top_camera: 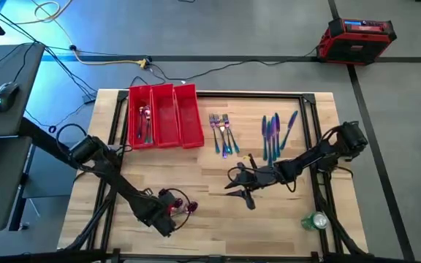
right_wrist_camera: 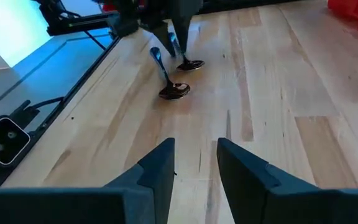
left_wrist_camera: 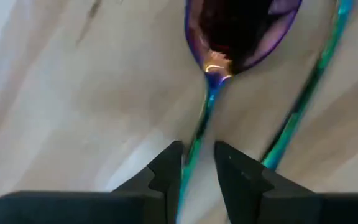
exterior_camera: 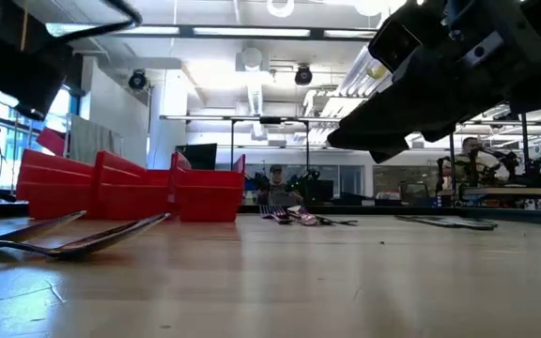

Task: Sort silverware
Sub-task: Put the blue spoon into the left red bin

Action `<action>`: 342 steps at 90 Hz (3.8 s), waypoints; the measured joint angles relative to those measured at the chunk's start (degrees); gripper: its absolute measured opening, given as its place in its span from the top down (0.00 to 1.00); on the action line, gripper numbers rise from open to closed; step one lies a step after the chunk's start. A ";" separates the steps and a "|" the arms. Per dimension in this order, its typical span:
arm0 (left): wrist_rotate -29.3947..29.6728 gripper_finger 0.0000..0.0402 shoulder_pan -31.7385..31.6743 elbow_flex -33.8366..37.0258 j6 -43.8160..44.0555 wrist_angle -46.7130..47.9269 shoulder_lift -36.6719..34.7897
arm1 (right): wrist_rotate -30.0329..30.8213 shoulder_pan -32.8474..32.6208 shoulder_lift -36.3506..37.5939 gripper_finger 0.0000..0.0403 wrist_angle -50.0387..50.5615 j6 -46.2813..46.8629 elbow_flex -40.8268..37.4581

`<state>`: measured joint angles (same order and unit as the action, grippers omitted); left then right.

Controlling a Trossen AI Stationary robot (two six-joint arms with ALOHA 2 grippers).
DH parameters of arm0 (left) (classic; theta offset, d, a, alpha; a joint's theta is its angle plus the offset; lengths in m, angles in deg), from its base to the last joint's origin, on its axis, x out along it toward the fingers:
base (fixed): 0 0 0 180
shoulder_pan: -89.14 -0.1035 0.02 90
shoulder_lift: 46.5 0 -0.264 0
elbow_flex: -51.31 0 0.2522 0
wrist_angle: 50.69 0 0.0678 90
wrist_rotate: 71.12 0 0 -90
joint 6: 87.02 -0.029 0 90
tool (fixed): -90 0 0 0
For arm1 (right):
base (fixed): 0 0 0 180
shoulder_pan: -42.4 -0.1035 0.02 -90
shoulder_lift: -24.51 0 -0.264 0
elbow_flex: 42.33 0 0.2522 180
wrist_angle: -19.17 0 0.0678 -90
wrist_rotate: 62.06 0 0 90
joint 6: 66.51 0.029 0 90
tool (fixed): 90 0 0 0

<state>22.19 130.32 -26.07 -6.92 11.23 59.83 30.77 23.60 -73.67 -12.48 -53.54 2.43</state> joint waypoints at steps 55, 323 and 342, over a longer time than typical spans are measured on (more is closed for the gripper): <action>9.77 0.99 -5.18 -0.58 8.84 1.43 -3.97 | -0.01 -0.02 0.02 0.73 0.40 0.02 0.02; 12.85 0.86 -47.67 -5.04 -29.85 14.85 -36.16 | -0.43 -0.02 0.02 0.73 2.96 1.99 0.02; 10.27 0.86 -23.90 -5.01 -15.47 11.93 -30.45 | -0.43 -0.02 0.02 0.73 3.17 1.99 0.02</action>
<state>32.46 106.42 -31.07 -22.39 23.15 29.38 30.34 23.59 -73.64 -9.30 -51.55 2.45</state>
